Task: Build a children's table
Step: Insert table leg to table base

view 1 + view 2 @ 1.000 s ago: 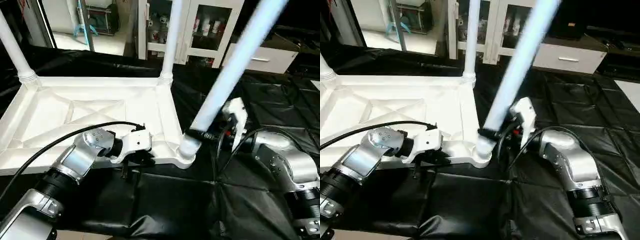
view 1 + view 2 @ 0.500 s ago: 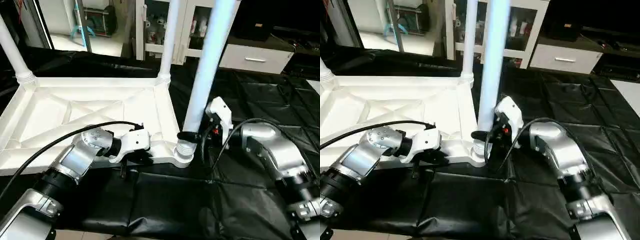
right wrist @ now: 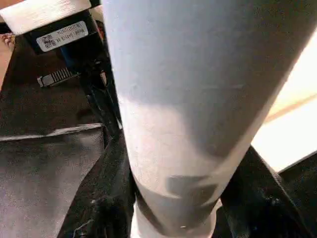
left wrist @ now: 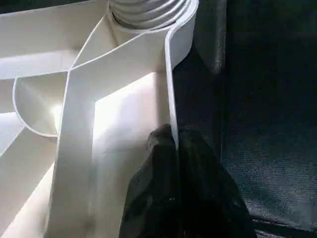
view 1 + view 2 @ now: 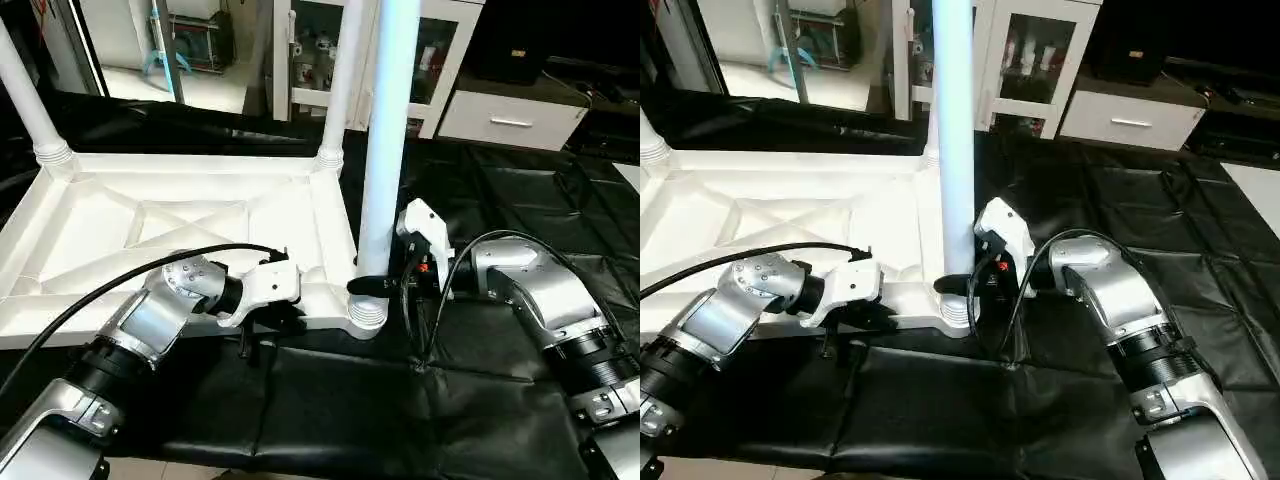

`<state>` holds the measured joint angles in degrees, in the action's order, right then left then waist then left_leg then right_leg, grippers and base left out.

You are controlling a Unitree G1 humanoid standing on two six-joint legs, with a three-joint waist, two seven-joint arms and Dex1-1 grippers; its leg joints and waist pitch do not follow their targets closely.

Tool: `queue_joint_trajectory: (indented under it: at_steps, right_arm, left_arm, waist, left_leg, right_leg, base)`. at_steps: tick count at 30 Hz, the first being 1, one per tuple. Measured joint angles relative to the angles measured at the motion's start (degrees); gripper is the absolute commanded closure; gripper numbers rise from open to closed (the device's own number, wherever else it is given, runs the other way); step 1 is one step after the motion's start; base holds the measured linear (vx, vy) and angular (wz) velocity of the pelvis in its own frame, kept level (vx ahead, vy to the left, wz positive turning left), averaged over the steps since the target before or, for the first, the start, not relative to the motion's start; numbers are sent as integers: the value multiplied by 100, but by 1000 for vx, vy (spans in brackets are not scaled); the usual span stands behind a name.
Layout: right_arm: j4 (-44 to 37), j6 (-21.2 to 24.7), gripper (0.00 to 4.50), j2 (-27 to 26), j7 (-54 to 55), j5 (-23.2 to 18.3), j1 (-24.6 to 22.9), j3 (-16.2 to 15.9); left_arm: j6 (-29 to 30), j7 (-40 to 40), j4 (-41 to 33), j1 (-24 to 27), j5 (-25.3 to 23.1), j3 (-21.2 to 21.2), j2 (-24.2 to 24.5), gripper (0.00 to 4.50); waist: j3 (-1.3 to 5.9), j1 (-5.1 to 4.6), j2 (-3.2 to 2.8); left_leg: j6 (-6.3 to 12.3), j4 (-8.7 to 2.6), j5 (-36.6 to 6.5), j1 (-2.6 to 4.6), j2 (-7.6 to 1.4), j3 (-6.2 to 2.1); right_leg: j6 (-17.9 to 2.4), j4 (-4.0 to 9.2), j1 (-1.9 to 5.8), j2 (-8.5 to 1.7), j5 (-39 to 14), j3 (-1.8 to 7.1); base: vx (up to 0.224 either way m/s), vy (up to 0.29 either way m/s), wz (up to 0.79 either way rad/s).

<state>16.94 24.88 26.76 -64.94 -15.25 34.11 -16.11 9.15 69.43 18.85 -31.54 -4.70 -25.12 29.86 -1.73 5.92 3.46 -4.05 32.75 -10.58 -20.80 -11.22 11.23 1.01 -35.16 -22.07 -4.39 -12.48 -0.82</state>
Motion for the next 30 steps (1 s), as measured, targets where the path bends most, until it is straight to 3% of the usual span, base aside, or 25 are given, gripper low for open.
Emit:
queue_joint_trajectory:
  at_steps: [14,30]
  right_arm:
    - [574,-17,266,-411,221,-14,107,180]
    - [587,-325,266,-645,558,-315,-488,734]
  left_arm:
    - [100,-30,0,27,-44,2,39,450]
    - [128,-62,1,33,-100,3,49,450]
  waist:
    - [19,-68,34]
    - [52,-80,81]
  left_leg:
    - [-2,15,0,30,-4,0]
    - [-3,15,0,53,-6,-1]
  right_leg:
    - [-1,-18,22,0,1,2]
    - [-3,-16,39,1,2,3]
  base:
    - [0,0,0]
    - [0,0,0]
